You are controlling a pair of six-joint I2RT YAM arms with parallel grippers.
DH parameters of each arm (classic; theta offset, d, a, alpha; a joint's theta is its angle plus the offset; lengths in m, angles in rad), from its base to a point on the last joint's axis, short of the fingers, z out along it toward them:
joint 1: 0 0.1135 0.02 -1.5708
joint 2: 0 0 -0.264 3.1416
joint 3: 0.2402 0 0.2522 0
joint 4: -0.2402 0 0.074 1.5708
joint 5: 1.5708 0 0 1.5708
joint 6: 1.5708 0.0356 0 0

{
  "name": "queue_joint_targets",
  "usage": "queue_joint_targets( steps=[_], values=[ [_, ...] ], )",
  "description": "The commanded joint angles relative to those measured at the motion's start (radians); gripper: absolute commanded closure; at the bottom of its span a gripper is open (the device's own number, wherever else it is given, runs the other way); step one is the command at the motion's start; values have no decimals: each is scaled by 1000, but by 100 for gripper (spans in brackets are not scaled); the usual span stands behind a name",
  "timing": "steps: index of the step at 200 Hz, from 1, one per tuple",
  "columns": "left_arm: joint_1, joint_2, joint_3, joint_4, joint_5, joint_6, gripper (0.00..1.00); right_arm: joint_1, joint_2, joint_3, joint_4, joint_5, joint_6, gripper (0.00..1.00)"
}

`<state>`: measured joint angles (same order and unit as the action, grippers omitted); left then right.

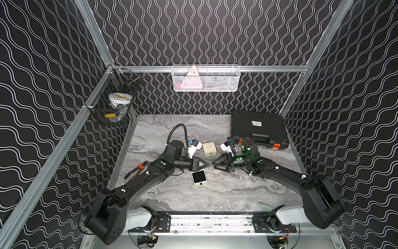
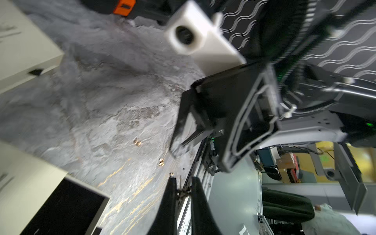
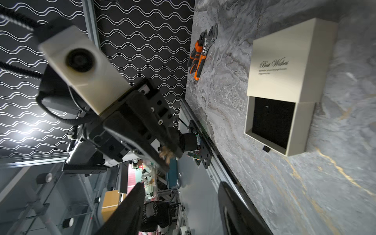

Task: Place the earrings into the drawer-style jewelry box
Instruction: Pick up the earring from the center of the board, then insert the earring into the inner lining.

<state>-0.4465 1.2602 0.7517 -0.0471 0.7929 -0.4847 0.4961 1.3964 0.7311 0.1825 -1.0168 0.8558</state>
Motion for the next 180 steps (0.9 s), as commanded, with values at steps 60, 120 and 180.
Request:
queue_joint_targets(
  steps=[60,120,180],
  values=[
    [-27,130,201,-532,-370,136,100,-11,20,97,-449,348,-380,23],
    [-125,370,479,-896,-644,-50,100,-19,76,164,-517,448,-441,22],
    [-239,407,555,-972,-851,-267,100,-22,70,165,-525,505,-451,19]
  ],
)
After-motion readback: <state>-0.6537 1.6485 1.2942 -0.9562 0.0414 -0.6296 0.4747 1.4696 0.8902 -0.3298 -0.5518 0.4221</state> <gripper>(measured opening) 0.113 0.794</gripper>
